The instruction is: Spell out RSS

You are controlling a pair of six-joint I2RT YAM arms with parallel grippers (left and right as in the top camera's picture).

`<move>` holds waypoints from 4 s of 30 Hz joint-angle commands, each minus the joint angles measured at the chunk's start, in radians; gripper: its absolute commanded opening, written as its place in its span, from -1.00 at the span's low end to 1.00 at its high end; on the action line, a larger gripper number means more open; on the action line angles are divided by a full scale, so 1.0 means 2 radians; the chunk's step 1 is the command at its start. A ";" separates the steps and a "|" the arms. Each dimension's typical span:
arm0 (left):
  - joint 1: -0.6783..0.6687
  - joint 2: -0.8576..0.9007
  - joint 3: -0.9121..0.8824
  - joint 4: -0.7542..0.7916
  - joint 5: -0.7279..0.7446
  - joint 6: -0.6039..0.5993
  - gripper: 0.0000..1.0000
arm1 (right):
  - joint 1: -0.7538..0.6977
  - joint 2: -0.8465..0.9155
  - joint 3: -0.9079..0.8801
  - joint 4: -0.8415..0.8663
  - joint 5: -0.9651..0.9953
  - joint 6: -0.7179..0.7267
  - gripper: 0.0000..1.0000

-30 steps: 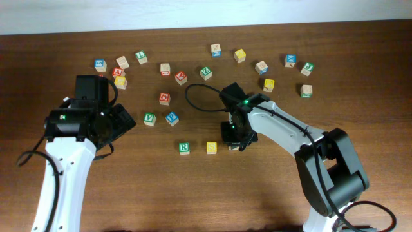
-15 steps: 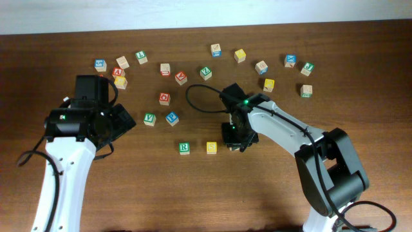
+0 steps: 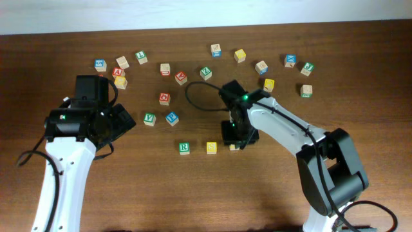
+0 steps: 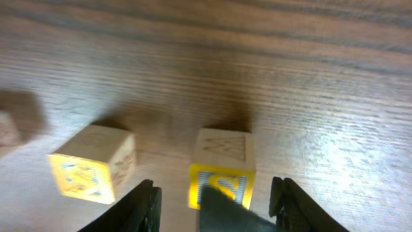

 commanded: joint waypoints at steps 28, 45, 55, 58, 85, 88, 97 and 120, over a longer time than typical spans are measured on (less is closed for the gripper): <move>0.001 -0.001 0.002 0.000 -0.002 0.006 0.98 | 0.077 -0.028 0.061 -0.047 0.034 0.099 0.05; 0.001 -0.001 0.002 0.000 -0.002 0.006 0.98 | 0.120 0.039 0.020 0.041 0.076 0.145 -0.10; 0.001 -0.001 0.002 0.000 -0.002 0.006 0.98 | 0.129 0.051 0.020 0.047 0.082 0.150 -0.24; 0.001 -0.001 0.002 0.000 -0.002 0.006 0.98 | 0.128 0.051 0.020 0.045 0.085 0.150 -0.30; 0.001 -0.001 0.002 0.000 -0.002 0.006 0.98 | 0.088 0.051 0.020 0.022 0.110 0.133 -0.60; 0.001 -0.001 0.002 0.000 -0.002 0.006 0.98 | 0.088 0.051 0.020 0.028 0.109 0.113 -0.60; 0.001 -0.001 0.002 0.000 -0.002 0.006 0.98 | 0.088 0.051 0.020 0.030 0.108 0.109 -0.39; 0.001 -0.001 0.002 0.000 -0.002 0.006 0.98 | 0.088 -0.028 0.058 -0.033 0.107 0.109 -0.26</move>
